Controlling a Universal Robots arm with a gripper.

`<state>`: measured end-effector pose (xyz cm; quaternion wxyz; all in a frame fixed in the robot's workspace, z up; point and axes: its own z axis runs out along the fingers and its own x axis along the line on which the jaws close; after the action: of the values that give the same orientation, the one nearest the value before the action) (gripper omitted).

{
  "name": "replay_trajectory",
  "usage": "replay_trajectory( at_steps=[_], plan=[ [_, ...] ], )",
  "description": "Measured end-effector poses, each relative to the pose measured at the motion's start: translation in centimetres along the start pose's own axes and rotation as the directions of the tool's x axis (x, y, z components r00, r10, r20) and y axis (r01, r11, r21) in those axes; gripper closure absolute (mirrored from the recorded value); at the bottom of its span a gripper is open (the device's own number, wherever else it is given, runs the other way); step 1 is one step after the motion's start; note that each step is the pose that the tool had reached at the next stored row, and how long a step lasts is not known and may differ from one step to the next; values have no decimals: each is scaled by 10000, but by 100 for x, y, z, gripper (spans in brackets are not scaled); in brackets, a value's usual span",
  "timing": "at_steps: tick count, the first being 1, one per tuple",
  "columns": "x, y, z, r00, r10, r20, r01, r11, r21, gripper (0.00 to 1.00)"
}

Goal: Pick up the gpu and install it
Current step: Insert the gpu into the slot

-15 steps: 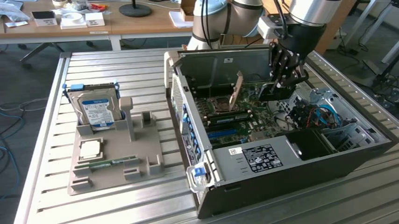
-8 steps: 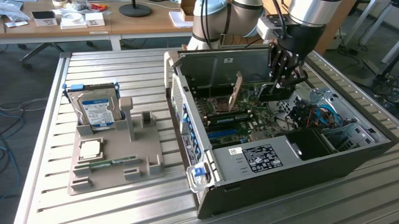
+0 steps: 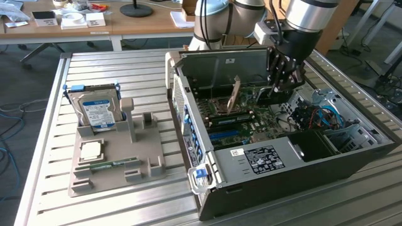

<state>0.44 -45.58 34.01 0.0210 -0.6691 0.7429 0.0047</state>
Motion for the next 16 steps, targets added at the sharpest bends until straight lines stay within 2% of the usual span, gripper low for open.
replay_trajectory(
  at_steps=[8,16],
  plan=[
    [2,12,31,10000,3,-2,-3,10000,-8,73],
    [15,132,48,10000,-2,0,2,10000,-7,73]
  ],
)
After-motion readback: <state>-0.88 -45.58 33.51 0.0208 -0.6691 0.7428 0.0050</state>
